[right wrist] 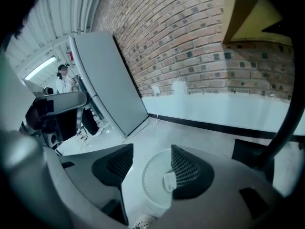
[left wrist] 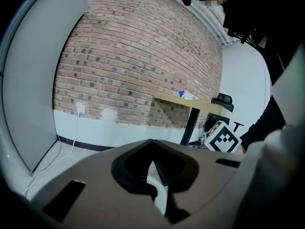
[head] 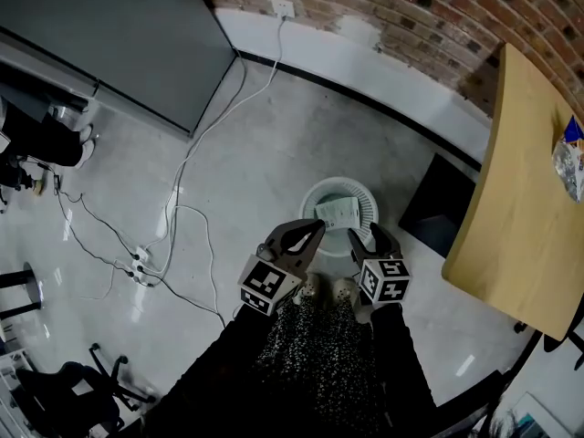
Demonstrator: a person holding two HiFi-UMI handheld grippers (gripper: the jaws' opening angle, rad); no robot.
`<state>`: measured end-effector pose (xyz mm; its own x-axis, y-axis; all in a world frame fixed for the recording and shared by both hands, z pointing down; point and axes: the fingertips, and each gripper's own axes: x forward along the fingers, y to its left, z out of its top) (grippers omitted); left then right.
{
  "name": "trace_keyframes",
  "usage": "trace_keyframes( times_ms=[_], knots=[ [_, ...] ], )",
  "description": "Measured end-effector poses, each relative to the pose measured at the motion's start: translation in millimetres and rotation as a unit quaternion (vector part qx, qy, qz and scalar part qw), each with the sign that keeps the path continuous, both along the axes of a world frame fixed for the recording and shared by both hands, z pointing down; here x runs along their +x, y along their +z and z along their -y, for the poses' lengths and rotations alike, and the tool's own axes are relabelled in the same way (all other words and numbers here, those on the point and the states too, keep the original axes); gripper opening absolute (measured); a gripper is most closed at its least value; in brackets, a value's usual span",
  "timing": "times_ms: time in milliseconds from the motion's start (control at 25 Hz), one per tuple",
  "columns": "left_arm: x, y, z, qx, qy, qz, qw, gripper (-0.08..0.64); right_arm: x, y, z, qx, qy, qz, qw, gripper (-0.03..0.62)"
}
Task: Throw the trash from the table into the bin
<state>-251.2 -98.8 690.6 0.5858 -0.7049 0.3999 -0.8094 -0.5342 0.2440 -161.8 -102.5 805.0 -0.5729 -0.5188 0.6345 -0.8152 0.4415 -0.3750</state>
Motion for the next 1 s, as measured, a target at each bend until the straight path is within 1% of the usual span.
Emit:
trace_keyframes(
  times_ms=[120, 320, 440, 480, 560, 600, 640, 760, 880, 1000],
  knots=[
    [-1.7, -29.1, 1.8, 0.008, -0.006, -0.002, 0.9999, 0.003, -0.4, -35.9, 3.4, 0.010, -0.010, -0.004, 1.000, 0.258],
    [0.4, -76.7, 3.3, 0.024, -0.002, 0.004, 0.9997, 0.003, 2.7, -99.6, 15.9, 0.031, 0.000, 0.020, 0.999, 0.256],
    [-1.1, -106.2, 5.1, 0.036, -0.009, 0.000, 0.9993, 0.003, 1.9, -136.0, 14.7, 0.051, -0.014, 0.016, 0.998, 0.251],
    [-1.1, -117.1, 7.7, 0.044, -0.012, -0.003, 0.9990, 0.003, 2.5, -148.5, 15.0, 0.062, -0.019, 0.011, 0.998, 0.226],
    [0.5, -136.6, 10.7, 0.056, -0.011, -0.005, 0.9983, 0.003, 5.4, -172.9, 14.5, 0.087, -0.024, 0.000, 0.996, 0.148],
    [1.9, -145.4, 10.7, 0.062, -0.008, -0.003, 0.9981, 0.003, 7.1, -184.3, 13.3, 0.096, -0.024, -0.003, 0.995, 0.127],
    [3.3, -153.9, 10.2, 0.067, -0.004, 0.000, 0.9977, 0.003, 8.7, -194.9, 12.0, 0.103, -0.024, -0.005, 0.994, 0.114],
    [6.6, -178.2, 9.2, 0.082, 0.006, 0.002, 0.9966, 0.003, 14.9, -222.5, 10.0, 0.122, -0.023, -0.010, 0.992, 0.112],
    [8.5, -197.8, 5.9, 0.091, 0.009, -0.002, 0.9958, 0.003, 22.4, -247.6, 8.9, 0.141, -0.018, -0.015, 0.990, 0.089],
    [15.7, -212.9, 2.6, 0.100, 0.024, -0.005, 0.9947, 0.003, 30.6, -274.1, 8.7, 0.167, -0.025, -0.029, 0.985, 0.060]
  ],
)
